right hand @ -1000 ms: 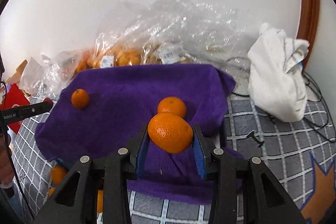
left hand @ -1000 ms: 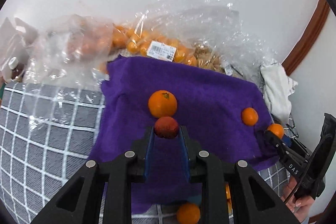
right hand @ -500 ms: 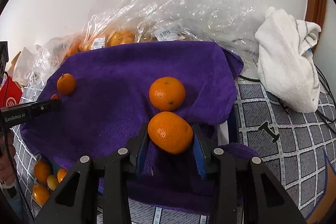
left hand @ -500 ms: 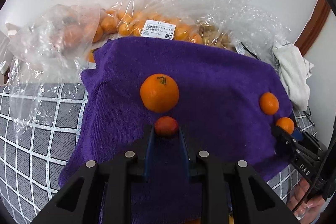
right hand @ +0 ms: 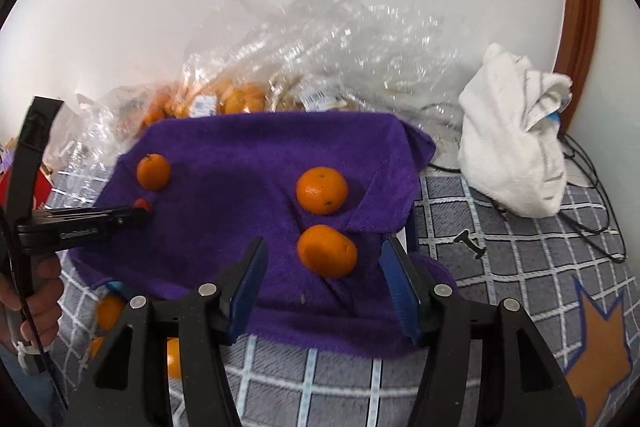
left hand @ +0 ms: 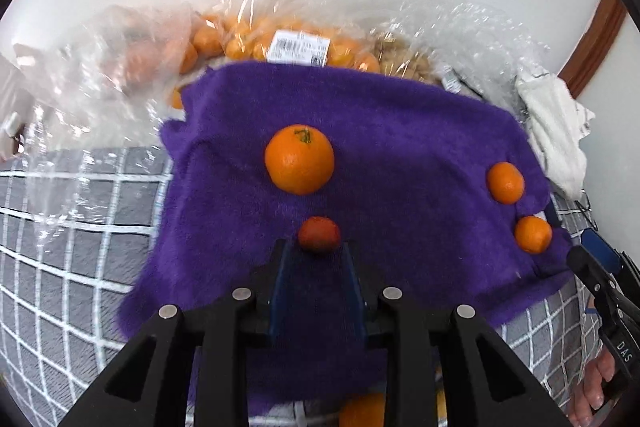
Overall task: Organize fruits
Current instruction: 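Open both grippers to set the fruits down on the purple towel, then grasp the oval yellow-orange fruit from the pile with the right gripper, then grasp an orange from the pile with the left gripper, then carry the oval fruit with the right gripper while the left gripper carries its orange over the towel, then lower the oval fruit onto the towel and open the right gripper while the left gripper releases its orange, then grasp a round yellow fruit from the bed with the right gripper, then grasp a large orange beside the towel with the left gripper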
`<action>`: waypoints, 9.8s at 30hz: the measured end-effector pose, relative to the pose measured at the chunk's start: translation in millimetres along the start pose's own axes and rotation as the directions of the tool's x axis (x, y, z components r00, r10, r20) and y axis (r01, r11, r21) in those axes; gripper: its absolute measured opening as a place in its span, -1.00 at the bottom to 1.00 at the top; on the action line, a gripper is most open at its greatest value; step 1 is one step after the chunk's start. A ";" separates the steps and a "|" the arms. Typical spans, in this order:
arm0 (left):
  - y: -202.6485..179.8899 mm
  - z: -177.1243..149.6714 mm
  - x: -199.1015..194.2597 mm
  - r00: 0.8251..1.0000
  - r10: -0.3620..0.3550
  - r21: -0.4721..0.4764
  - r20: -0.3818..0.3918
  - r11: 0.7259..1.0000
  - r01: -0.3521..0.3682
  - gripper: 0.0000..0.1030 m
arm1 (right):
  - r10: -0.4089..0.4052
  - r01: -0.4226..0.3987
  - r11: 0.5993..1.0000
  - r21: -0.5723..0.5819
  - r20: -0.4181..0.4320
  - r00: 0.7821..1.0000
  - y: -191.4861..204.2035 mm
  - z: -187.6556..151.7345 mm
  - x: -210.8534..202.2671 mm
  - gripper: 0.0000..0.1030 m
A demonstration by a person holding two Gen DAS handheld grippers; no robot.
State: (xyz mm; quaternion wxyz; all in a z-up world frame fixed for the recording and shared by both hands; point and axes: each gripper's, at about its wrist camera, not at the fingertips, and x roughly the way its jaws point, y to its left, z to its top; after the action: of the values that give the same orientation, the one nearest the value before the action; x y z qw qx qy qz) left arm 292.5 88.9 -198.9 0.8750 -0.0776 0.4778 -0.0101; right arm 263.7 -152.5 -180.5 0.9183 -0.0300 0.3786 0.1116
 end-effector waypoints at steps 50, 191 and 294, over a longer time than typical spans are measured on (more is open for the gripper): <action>77.9 -111.1 -80.3 0.998 -0.050 -0.132 0.034 0.990 0.054 -0.21 | 0.121 -0.117 0.993 0.031 -0.181 0.976 71.3 -67.3 26.7 -0.15; 6.5 -18.6 7.5 0.994 -0.048 0.006 -0.094 0.999 0.049 -0.27 | 0.057 -0.057 0.998 0.004 -0.060 0.997 21.6 -12.7 -11.4 -0.03; 3.6 -103.0 -56.8 0.990 -0.139 -0.056 -0.017 0.989 0.138 -0.42 | 0.077 -0.071 0.996 0.045 -0.127 0.989 17.1 -101.2 -32.1 -0.48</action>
State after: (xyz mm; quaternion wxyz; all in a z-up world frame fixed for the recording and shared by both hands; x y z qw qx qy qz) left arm 175.2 84.7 -206.7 0.8647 -0.1345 0.4805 -0.0584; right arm 168.0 -155.8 -229.5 0.8876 -0.0046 0.4402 0.1358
